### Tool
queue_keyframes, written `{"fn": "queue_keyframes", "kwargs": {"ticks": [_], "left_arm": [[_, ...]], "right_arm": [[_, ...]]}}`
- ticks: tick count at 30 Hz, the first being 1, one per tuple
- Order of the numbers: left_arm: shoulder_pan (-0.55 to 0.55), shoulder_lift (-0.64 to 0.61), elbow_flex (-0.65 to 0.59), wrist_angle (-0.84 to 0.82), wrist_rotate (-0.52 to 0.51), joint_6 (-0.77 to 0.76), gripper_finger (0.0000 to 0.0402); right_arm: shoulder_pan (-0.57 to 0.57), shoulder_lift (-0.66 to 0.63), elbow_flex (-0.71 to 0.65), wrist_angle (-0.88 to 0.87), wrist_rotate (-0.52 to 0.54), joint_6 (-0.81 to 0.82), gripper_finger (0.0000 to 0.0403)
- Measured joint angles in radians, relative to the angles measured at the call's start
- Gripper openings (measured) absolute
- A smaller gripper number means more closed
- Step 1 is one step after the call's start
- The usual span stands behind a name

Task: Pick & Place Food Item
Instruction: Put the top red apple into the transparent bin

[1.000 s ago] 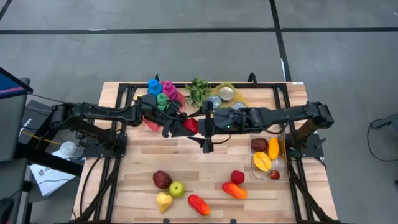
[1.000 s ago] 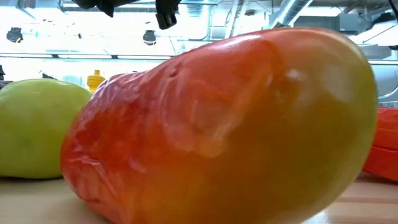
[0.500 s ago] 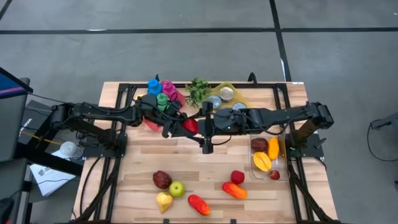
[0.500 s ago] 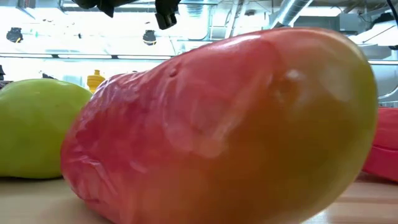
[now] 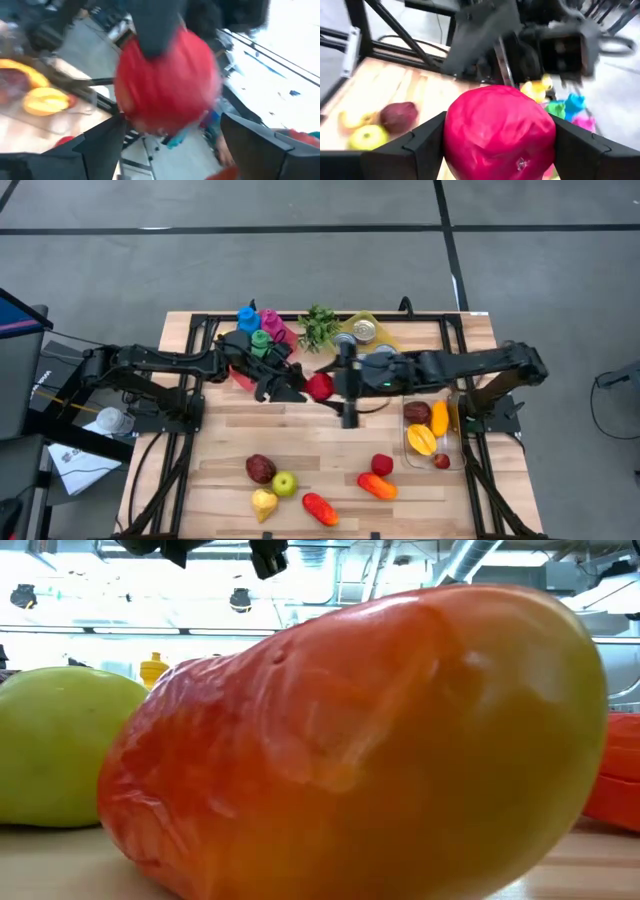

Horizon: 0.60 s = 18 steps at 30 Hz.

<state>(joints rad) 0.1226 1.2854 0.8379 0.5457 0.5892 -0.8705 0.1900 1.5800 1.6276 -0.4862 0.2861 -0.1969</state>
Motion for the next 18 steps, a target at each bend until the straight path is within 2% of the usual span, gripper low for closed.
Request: {"fn": "queue_keyframes", "kwargs": {"ticks": [2, 5, 10, 14, 16, 18], "left_arm": [[-0.001, -0.004, 0.000, 0.035, 0.027, -0.003, 0.0324], [-0.002, -0.005, 0.000, 0.063, 0.049, -0.003, 0.0333], [0.002, -0.011, 0.001, 0.060, 0.079, 0.001, 0.0335], [0.007, -0.011, 0.001, 0.059, 0.094, 0.001, 0.0331], [0.008, -0.011, 0.001, 0.056, 0.096, 0.001, 0.0329], [0.008, -0.010, 0.001, 0.056, 0.096, 0.001, 0.0329]], "right_arm": [[0.009, -0.042, 0.001, -0.065, 0.002, 0.056, 0.0290], [0.036, -0.107, 0.000, -0.260, 0.006, 0.215, 0.0290], [0.112, -0.177, -0.009, -0.706, 0.004, 0.660, 0.0290], [0.216, -0.181, -0.084, -1.005, -0.006, 1.027, 0.0291], [0.270, -0.182, -0.146, -1.094, -0.057, 1.184, 0.0291], [0.312, -0.183, -0.226, -1.072, -0.112, 1.292, 0.0291]]}}
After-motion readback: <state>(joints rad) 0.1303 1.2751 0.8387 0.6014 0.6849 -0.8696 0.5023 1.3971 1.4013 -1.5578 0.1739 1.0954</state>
